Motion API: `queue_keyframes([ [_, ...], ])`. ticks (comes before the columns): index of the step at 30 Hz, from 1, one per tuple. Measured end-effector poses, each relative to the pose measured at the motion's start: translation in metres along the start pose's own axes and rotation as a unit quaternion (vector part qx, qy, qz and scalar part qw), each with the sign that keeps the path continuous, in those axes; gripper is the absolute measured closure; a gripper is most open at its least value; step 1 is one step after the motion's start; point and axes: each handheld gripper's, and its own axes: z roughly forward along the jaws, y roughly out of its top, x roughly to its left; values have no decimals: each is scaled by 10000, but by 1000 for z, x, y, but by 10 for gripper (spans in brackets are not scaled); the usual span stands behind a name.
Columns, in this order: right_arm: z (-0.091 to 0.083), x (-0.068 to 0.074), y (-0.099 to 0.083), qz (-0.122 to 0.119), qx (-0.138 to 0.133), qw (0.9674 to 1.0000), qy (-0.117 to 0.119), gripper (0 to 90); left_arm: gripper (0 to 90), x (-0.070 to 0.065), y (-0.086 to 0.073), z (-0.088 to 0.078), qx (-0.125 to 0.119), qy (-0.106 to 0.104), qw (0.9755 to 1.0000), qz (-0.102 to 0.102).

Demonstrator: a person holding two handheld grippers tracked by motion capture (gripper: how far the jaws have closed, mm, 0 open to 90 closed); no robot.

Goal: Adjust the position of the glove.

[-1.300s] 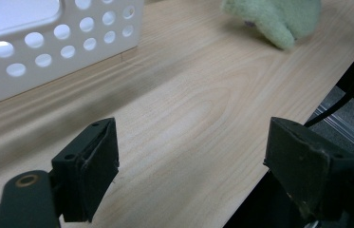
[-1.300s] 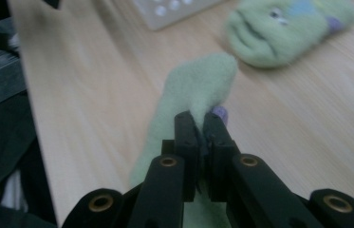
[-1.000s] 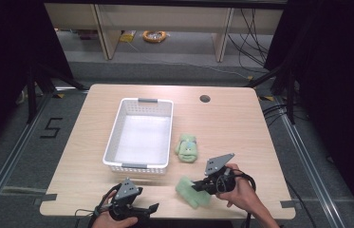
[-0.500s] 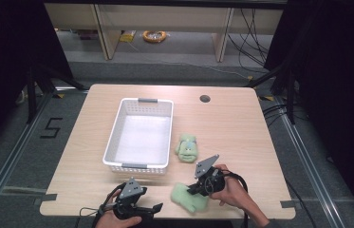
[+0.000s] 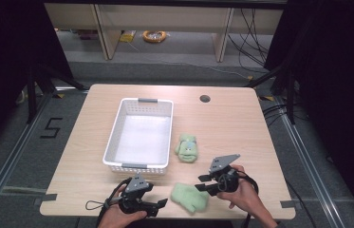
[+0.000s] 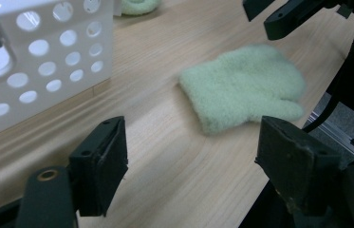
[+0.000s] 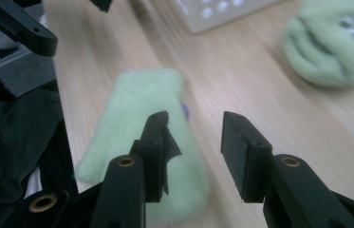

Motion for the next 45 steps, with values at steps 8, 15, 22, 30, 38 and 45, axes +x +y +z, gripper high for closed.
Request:
queue_keyframes([
  [8, -9, 15, -25, 639, 160, 9969, -433, 649, 382, -8, 7, 15, 160, -229, 9996, 94],
  [15, -1, 17, -27, 719, 204, 9961, -464, 652, 446, -14, 13, 31, 356, -258, 9990, 128],
  [22, 8, 10, -34, 817, 229, 9959, -305, 773, 519, -16, 15, 46, 643, -235, 9969, 376],
  [30, 6, 10, -32, 697, 269, 9968, -294, 847, 746, -20, 14, 48, 759, -224, 9957, 488],
  [38, -3, 9, -22, 630, 130, 9974, -339, 856, 837, -29, 12, 41, 673, -326, 9953, 612],
  [45, 1, 6, -27, 732, 172, 9963, -408, 854, 819, -26, 11, 45, 770, -335, 9948, 578],
])
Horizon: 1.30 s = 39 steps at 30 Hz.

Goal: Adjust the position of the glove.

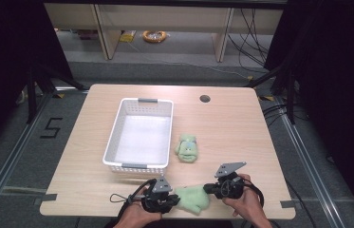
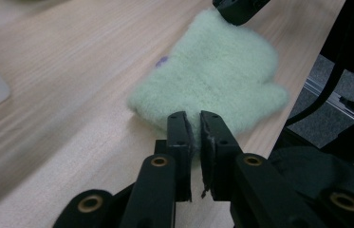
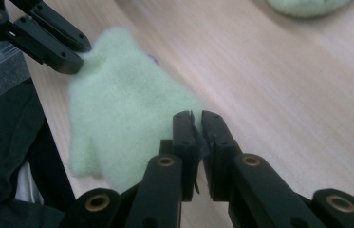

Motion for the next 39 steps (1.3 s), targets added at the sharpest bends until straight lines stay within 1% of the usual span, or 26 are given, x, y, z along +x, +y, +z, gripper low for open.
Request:
queue_keyframes([
  [1, 1, -1, -1, 22, 48, 10000, 15, 850, 800, 0, -1, 2, -11, 34, 10000, -45],
  [2, 2, -3, -2, 17, 95, 10000, 23, 840, 764, -1, 0, 1, 23, 39, 10000, 58],
  [4, 3, -3, -2, 54, 95, 9999, 13, 801, 700, -1, 1, -1, -51, 109, 9999, 115],
  [6, 3, -2, -1, 80, -36, 9999, -137, 711, 642, -1, 1, -3, -98, 135, 9999, 25],
  [7, 3, -2, 0, 62, 3, 9999, -116, 679, 588, 0, 2, -5, -52, 228, 9997, 76],
  [8, 0, 0, 2, 137, -4, 9998, -176, 636, 553, 0, 2, -6, -115, 233, 9997, -40],
  [10, -4, -2, 7, 82, -97, 9994, -309, 581, 481, 1, 3, -13, -192, 276, 9994, -66],
  [11, -8, -6, 13, -87, -242, 9989, -381, 551, 419, 1, 3, -15, -259, 296, 9991, -128],
  [12, -10, -7, 18, -39, -342, 9986, -397, 547, 397, 1, 2, -17, -336, 257, 9987, -272],
  [13, -11, -10, 23, -7, -413, 9981, -456, 545, 383, 3, 2, -20, -359, 268, 9987, -231],
  [15, -13, -17, 37, 85, -451, 9977, -504, 527, 350, 4, 1, -24, -445, 281, 9982, -304],
  [17, -9, -27, 51, 243, -606, 9965, -527, 529, 338, 5, -1, -29, -508, 315, 9974, -402],
  [18, -6, -31, 57, 269, -562, 9963, -585, 529, 336, 7, -2, -32, -507, 335, 9972, -431],
  [20, 3, -38, 69, 424, -786, 9937, -670, 537, 330, 9, -5, -36, -516, 334, 9970, -477],
  [21, 4, -42, 75, 412, -606, 9949, -688, 537, 330, 11, -7, -39, -487, 346, 9971, -476],
  [23, 11, -48, 85, 560, -693, 9933, -731, 539, 328, 12, -10, -41, -588, 374, 9959, -568],
  [25, 19, -52, 94, 678, -726, 9922, -758, 540, 328, 15, -13, -44, -513, 384, 9964, -558],
  [28, 28, -58, 105, 655, -571, 9928, -830, 544, 328, 18, -17, -46, -509, 406, 9959, -631],
  [30, 37, -61, 110, 670, -651, 9916, -898, 545, 326, 20, -19, -46, -495, 441, 9956, -669],
  [31, 39, -62, 113, 758, -563, 9919, -854, 545, 324, 21, -20, -47, -436, 396, 9961, -657],
  [33, 45, -64, 117, 917, -518, 9908, -854, 543, 326, 20, -22, -45, -545, 429, 9948, -753],
  [34, 50, -67, 117, 882, -557, 9907, -868, 543, 328, 21, -22, -46, -495, 417, 9954, -703],
  [35, 51, -66, 119, 1137, -397, 9889, -870, 543, 327, 21, -22, -46, -494, 414, 9954, -706],
  [36, 54, -66, 121, 1270, -383, 9875, -854, 543, 326, 22, -22, -47, -399, 380, 9964, -648],
  [38, 58, -66, 123, 1269, -286, 9877, -868, 544, 319, 22, -23, -46, -485, 409, 9954, -717],
  [39, 62, -67, 123, 1263, -393, 9870, -916, 544, 314, 23, -24, -46, -427, 422, 9959, -672],
])
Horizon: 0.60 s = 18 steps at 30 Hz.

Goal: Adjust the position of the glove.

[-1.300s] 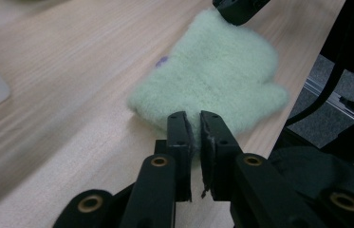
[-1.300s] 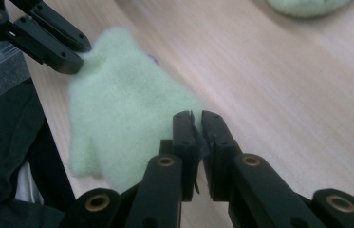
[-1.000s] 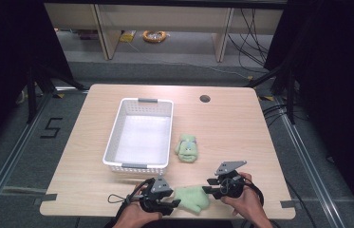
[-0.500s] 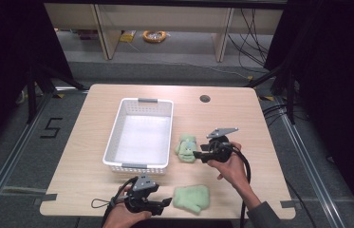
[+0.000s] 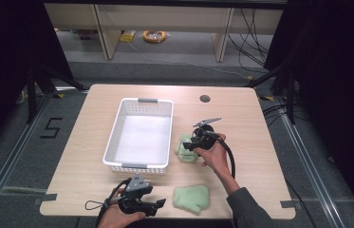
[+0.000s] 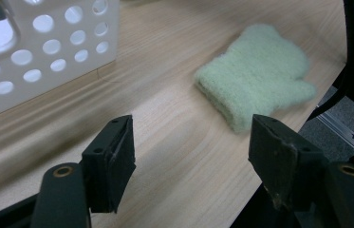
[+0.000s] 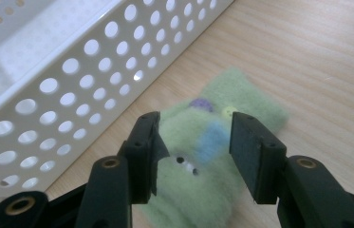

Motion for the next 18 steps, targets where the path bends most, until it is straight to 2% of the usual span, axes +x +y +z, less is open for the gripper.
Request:
queue_keyframes([
  [2, 3, 0, 1, -33, 130, 9999, 9, 544, 310, -1, 0, 1, -78, 11, 9999, -127],
  [4, 7, -1, 1, -44, 190, 9998, -72, 545, 307, 1, -1, 0, 13, 16, 9999, -103],
  [5, 10, -3, 1, -55, 193, 9997, -120, 545, 307, 1, -1, 0, 18, 20, 10000, -15],
  [7, 15, -5, 0, -87, 251, 9995, -192, 553, 306, 1, -1, 0, 19, 20, 10000, -25],
  [9, 19, -9, -2, -12, 262, 9996, -123, 574, 306, 1, -1, 0, 22, 14, 10000, -28],
  [11, 21, -9, -2, 57, 319, 9994, -107, 617, 306, 1, -1, 0, 31, -1, 10000, -21],
  [14, 23, -10, -2, -116, 314, 9992, -195, 698, 309, 1, -1, 1, 30, -9, 10000, -20],
  [17, 24, -12, -4, -283, 263, 9992, -143, 810, 312, 0, -1, 1, 28, -5, 10000, -24],
  [18, 24, -13, -5, -238, 259, 9993, -113, 830, 314, 0, -1, 1, 8, -24, 10000, -53],
])
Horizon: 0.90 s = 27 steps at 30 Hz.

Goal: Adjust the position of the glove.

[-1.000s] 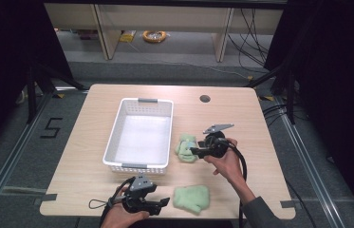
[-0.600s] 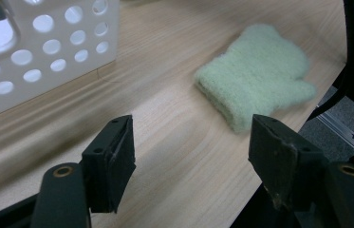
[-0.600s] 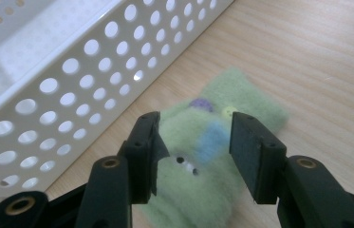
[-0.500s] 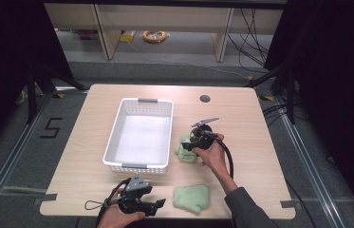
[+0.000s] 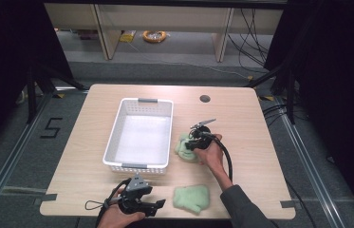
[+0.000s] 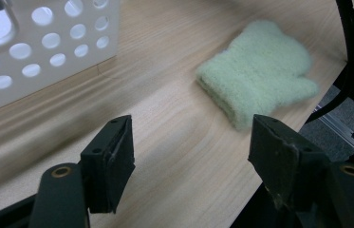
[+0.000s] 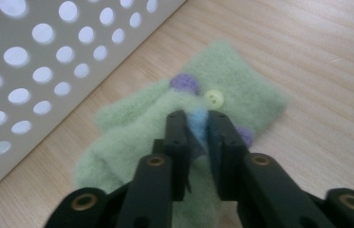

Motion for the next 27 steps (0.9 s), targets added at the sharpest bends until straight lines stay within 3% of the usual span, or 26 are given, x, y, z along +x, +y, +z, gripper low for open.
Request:
queue_keyframes([
  [3, -1, -4, -1, 20, -82, 9998, 168, 859, 314, 1, 1, -1, -7, -24, 10000, -2],
  [4, -2, -5, -2, -12, -87, 9999, 106, 865, 314, 1, 1, -1, -44, -6, 10000, -7],
  [6, -6, -5, -1, -190, -234, 9992, 277, 870, 314, 2, 1, -2, -17, -4, 10000, 20],
  [8, -15, -5, 0, -401, -267, 9984, 297, 871, 313, 2, 2, -1, -123, -16, 9999, -92],
  [9, -23, -3, 2, -415, -233, 9982, 375, 871, 313, 2, 2, -2, -86, 1, 9999, -57],
  [11, -35, -1, 2, -644, -412, 9962, 418, 871, 311, 3, 2, -3, -63, 82, 9999, -16],
  [12, -44, 2, 2, -577, -387, 9964, 493, 871, 310, 4, 2, -3, -118, 32, 9999, -40],
  [14, -62, 6, 1, -808, -484, 9938, 590, 871, 307, 5, 3, -4, -45, -11, 9999, -115],
  [16, -75, 10, -2, -975, -578, 9909, 721, 871, 303, 4, 3, -4, -163, 85, 9998, -119],
  [17, -87, 12, -5, -1125, -482, 9892, 803, 871, 299, 7, 4, -6, -53, 8, 10000, -10],
  [19, -100, 17, -11, -1361, -502, 9846, 980, 870, 294, 6, 4, -5, -252, 74, 9996, -145],
  [20, -106, 21, -16, -1409, -461, 9838, 1004, 870, 294, 7, 4, -5, -220, 71, 9997, -105],
  [21, -109, 23, -20, -1549, -444, 9809, 1088, 871, 295, 9, 5, -8, -91, 39, 9999, -32],
  [22, -114, 25, -25, -1575, -406, 9806, 1094, 870, 296, 8, 5, -7, -170, 72, 9998, -95],
  [23, -116, 28, -30, -1662, -437, 9782, 1168, 870, 296, 8, 5, -7, -238, 104, 9996, -135],
  [27, -124, 38, -50, -1655, -423, 9748, 1434, 870, 297, 9, 6, -8, -200, 53, 9996, -175],
])
